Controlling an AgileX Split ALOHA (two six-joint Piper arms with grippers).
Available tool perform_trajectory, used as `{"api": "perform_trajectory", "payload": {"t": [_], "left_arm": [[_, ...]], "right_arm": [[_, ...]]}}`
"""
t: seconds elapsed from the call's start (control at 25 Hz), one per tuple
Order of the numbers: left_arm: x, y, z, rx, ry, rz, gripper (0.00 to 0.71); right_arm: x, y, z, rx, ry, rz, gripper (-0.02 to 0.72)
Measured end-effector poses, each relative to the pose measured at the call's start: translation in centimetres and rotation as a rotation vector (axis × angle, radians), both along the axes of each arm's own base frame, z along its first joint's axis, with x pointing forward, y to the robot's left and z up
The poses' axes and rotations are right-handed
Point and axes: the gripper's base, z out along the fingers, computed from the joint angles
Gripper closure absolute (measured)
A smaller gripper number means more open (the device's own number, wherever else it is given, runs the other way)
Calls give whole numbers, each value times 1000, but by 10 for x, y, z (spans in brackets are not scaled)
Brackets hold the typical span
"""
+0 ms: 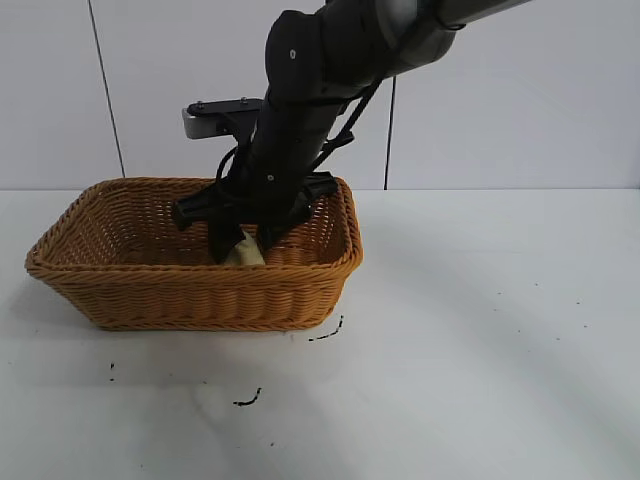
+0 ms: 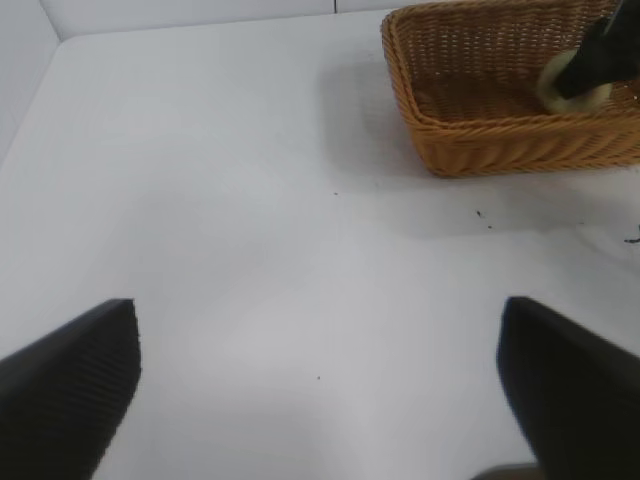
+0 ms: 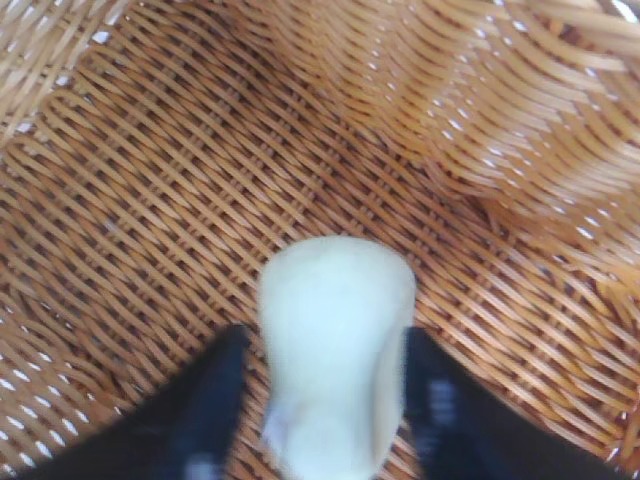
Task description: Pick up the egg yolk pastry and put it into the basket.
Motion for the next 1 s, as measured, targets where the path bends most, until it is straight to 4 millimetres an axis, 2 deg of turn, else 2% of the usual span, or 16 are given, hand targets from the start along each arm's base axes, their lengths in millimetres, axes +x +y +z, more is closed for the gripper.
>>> {"api": "perform_trajectory", "payload": {"t": [0.08,0.2,0.36,0.48,0.56,0.64,0.84,0.96,1.0], "left_arm": [[0,0,0,0,0,0,14],[0,0,0,0,0,0,14],[0,0,0,0,0,0,14],[0,0,0,0,0,0,14],[0,0,0,0,0,0,14],[0,0,0,0,0,0,14],[0,0,0,0,0,0,14],[0,0,0,0,0,0,14],[0,0,0,0,0,0,14]], "right_arm": [[-1,-1,6,-10,-6,6,77],[-4,-5,26,-21,-17,11,52],[-4,-9,72,-12,-27,-18,48],[3,-21,108,-3,-10,-85,48],[8,-31,121,-11,2,-115,48],[14,-45,130,-25,10,-147,48],[35,-90,130,-64,34,-246,48],[50,-131,129,-85,68,-336,48],[56,-151,128,-90,79,-378,48]]}}
